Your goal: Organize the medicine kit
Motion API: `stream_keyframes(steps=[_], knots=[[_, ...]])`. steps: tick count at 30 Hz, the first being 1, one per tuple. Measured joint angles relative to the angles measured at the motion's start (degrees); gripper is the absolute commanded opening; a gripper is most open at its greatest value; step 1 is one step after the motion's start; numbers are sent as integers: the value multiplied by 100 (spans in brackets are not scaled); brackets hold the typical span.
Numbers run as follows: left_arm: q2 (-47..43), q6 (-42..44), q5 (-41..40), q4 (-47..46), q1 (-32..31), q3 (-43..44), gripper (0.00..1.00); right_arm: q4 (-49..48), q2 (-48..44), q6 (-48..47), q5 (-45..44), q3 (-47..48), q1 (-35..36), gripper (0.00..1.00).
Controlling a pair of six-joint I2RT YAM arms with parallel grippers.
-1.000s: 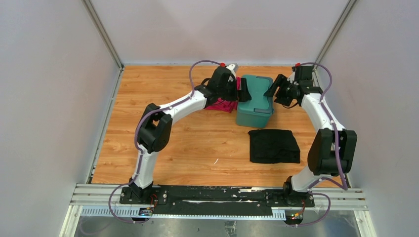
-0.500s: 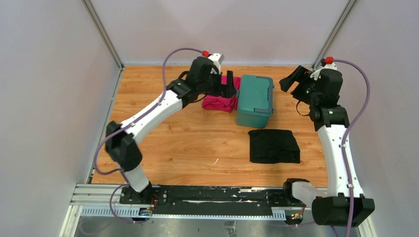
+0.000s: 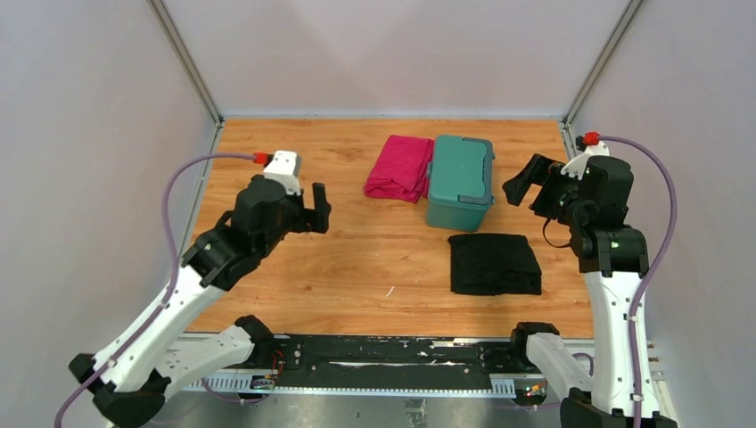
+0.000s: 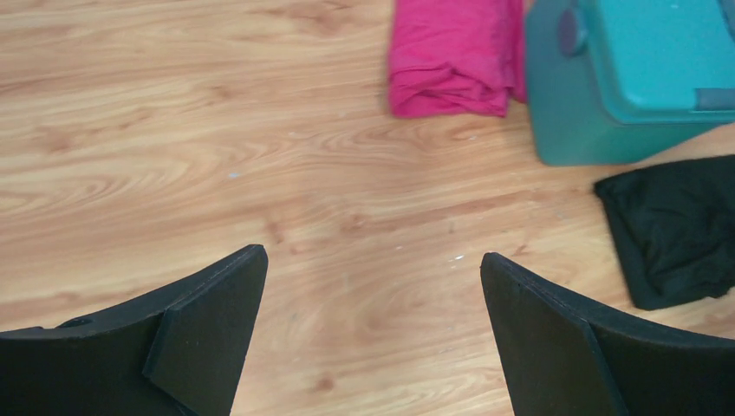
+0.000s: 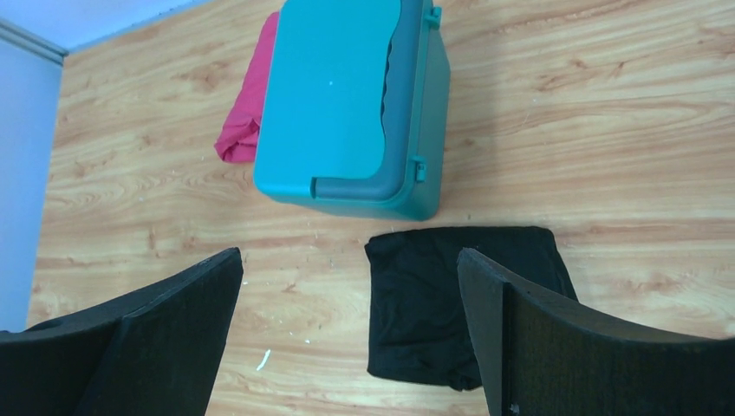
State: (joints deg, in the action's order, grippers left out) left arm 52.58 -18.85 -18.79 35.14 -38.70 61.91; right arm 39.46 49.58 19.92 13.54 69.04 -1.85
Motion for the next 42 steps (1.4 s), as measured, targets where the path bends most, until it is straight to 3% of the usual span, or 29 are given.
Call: stream_keyframes(steps=[4,11,33,42], knots=[[-894,-2,-621,400,0,-323,100,232,-164,-177,44,-103,0,99],[-1716,2,-1495,942,0,-708,100,566,-549,-568,-39,-763,0,99],[-1895,-111,-2090,1427,0,-831,100,951,-831,-844,-911,-1239,0,99],[-1969,-136,-2098,1427,0,-835,100,748,-1980,-723,-1014,-2111,17,99]])
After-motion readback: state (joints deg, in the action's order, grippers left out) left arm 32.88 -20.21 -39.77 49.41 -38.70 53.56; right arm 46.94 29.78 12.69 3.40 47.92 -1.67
